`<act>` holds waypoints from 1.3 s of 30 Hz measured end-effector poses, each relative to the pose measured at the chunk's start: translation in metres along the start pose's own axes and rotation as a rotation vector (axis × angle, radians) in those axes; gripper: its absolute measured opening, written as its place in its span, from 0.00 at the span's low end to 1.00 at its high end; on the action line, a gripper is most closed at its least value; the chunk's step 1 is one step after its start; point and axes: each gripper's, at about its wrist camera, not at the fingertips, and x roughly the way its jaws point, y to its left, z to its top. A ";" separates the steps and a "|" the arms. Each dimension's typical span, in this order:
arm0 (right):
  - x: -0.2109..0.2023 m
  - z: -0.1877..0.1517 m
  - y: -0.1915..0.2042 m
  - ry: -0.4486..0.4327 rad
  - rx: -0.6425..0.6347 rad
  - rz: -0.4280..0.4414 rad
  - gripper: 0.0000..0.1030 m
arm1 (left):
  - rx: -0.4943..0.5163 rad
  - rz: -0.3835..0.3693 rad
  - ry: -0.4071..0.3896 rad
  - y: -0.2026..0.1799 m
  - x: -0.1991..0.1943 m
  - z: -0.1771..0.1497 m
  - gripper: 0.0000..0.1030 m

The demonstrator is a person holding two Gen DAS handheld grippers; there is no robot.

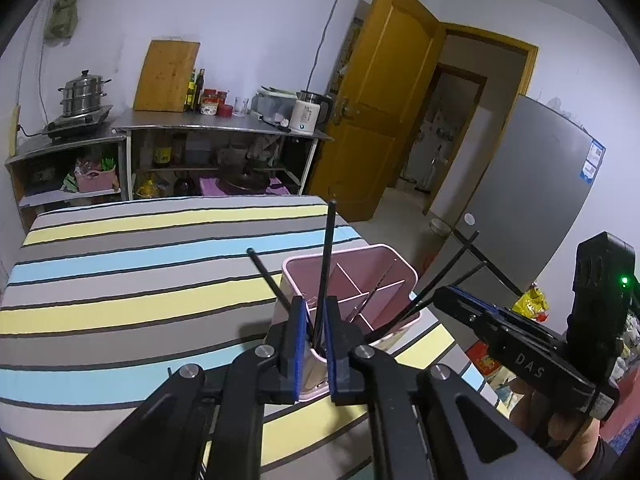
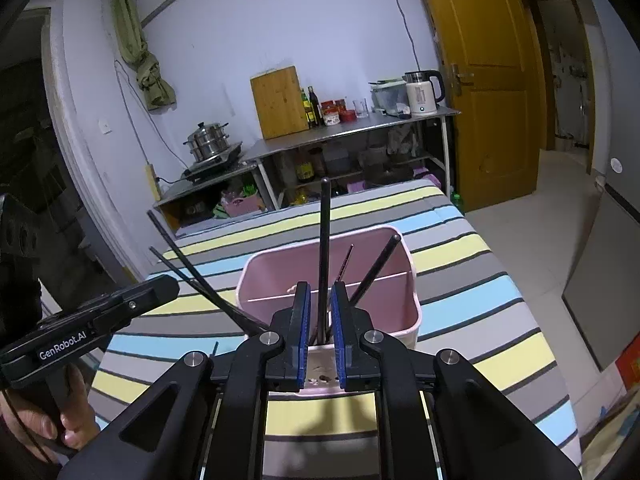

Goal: Organize utensils
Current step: 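Lower both chopsticks into the basket and open both grippers, then move both grippers back to the wooden chopsticks on the table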

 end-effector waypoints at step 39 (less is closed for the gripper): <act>0.012 -0.133 0.077 0.255 -0.129 0.147 0.11 | -0.205 0.251 0.130 0.101 -0.052 -0.166 0.13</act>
